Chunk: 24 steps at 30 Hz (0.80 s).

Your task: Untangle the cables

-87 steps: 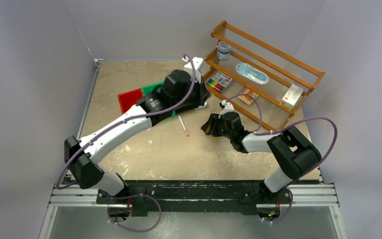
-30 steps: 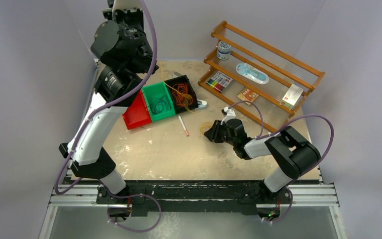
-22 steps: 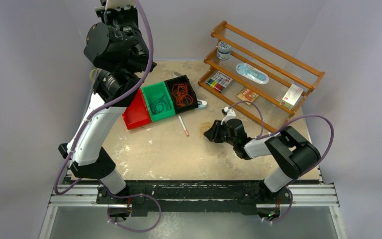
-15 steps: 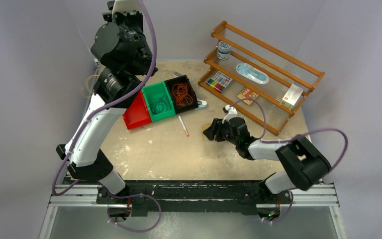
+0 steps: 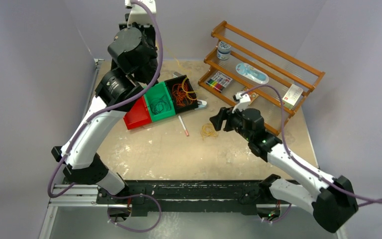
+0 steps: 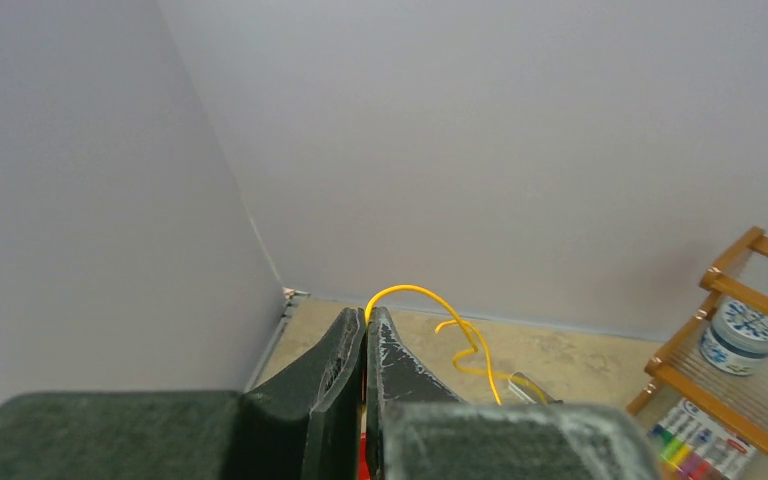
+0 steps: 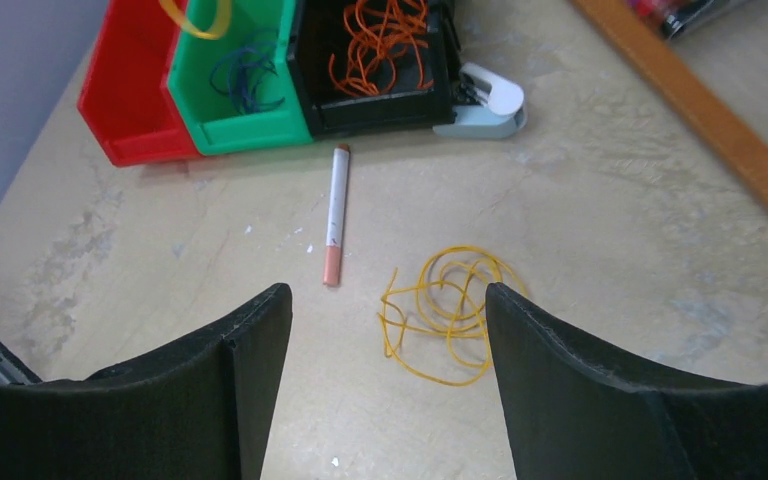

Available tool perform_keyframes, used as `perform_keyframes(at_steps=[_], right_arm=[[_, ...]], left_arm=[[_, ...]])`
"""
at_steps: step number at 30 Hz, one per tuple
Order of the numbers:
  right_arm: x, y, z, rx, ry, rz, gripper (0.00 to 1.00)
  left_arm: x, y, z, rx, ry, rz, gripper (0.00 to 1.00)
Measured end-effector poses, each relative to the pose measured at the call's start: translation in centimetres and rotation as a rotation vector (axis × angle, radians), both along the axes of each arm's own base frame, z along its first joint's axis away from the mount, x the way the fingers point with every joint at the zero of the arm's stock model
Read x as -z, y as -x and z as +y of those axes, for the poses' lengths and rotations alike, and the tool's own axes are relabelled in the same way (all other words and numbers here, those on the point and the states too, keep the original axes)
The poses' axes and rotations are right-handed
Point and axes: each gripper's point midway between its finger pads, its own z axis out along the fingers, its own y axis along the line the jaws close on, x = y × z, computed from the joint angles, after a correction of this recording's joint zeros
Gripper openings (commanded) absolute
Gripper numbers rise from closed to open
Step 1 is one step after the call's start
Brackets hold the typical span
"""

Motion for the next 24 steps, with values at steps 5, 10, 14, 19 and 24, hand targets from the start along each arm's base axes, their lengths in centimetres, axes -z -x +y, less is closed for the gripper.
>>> perform_keyframes(at_steps=[5, 10, 14, 19, 24], right_arm=[[-3.6, 1.3, -1.1, -0.029, -0.03, -0.194, 0.76], [-7.1, 1.3, 0.3, -0.135, -0.054, -0.418, 0.79], [-9.0, 0.9, 2.9, -0.269, -0.057, -0.58, 0.79], [-10.5, 0.2, 6.9, -0.465, -0.067, -0.674, 0.81], [-12.9, -0.7, 9.7, -0.577, -0.092, -0.766, 0.79]], left_arm=[[-0.4, 0.7, -0.6, 0.106, 0.059, -0.021, 0.0], [-0.4, 1.3, -2.1, 0.247, 0.091, -0.029, 0.0], [0.2, 1.5, -4.1, 0.368, 0.091, -0.015, 0.0], [1.6, 1.4, -6.1, 0.457, 0.082, 0.02, 0.0], [3.0, 1.5, -6.9, 0.5, 0.07, 0.055, 0.0]])
